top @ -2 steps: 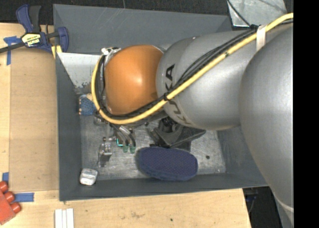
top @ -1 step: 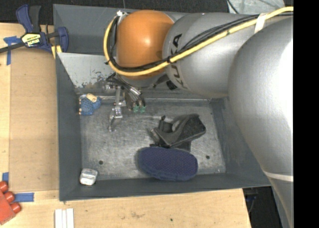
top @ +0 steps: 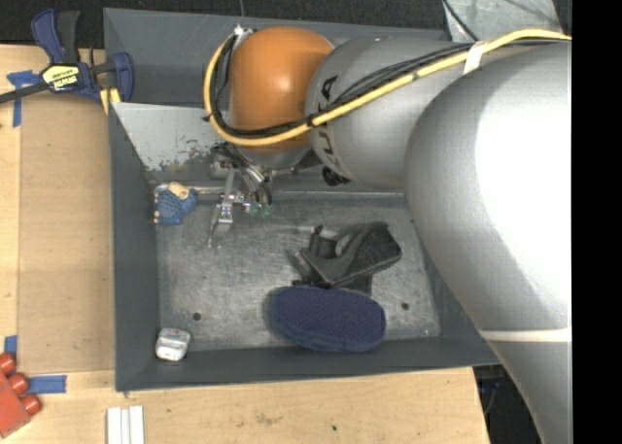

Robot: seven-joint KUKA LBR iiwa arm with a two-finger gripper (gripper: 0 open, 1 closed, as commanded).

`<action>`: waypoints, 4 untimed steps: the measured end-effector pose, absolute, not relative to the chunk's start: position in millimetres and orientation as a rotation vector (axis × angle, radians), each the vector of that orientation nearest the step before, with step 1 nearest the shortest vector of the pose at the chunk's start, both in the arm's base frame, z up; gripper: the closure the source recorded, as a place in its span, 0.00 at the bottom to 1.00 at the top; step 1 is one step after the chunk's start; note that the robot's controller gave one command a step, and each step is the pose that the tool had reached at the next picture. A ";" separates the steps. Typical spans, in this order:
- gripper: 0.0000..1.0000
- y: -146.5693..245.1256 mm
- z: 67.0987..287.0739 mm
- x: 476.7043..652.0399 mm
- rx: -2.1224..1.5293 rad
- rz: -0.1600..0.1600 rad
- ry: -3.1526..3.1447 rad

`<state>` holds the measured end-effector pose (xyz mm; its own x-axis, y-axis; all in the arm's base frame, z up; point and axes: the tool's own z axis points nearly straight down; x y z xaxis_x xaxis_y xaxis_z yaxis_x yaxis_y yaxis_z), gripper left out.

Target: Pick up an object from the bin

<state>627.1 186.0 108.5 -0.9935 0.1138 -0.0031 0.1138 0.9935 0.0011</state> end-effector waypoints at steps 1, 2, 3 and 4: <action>0.00 227.9 126.1 620.6 0.205 0.007 3.130; 0.00 189.9 98.5 627.5 0.313 -0.001 3.126; 0.00 241.9 84.8 622.9 0.372 0.006 3.117; 0.00 240.6 86.5 620.5 0.432 0.001 3.111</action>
Offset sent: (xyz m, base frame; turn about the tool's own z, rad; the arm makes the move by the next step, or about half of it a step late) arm -0.0069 0.0388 0.0158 0.0214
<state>620.5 240.6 86.5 -0.9621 0.2726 -0.0007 0.2726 0.9621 0.0010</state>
